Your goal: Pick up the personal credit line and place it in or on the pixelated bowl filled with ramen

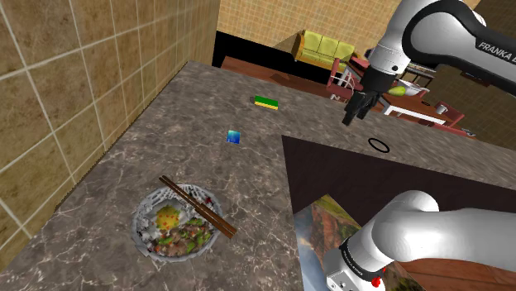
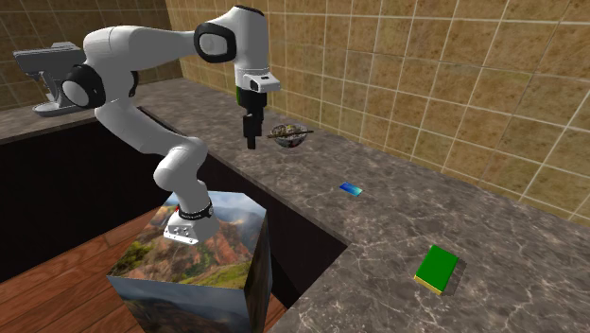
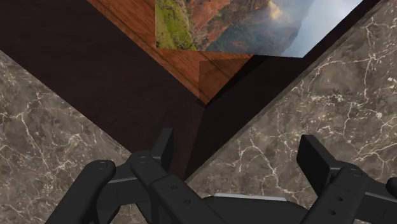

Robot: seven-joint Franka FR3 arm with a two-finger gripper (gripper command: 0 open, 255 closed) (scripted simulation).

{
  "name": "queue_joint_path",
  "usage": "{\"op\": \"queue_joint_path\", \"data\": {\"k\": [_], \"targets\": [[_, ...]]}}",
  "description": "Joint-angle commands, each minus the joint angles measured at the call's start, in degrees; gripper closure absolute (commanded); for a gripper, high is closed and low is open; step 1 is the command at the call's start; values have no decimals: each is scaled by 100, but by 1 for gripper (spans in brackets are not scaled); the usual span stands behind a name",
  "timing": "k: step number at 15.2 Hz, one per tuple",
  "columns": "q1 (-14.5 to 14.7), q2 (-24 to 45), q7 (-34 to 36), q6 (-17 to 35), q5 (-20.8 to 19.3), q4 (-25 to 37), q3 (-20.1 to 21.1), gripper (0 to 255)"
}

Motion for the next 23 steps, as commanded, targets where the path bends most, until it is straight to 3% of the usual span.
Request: {"op": "queue_joint_path", "data": {"k": [1, 13, 23], "targets": [[0, 0, 0, 0, 0, 0, 0, 0], [-97, 1507, 2133, 2102, 563, -349, 1015, 0], [-293, 3507, 3922, 3509, 329, 421, 1674, 0]]}}
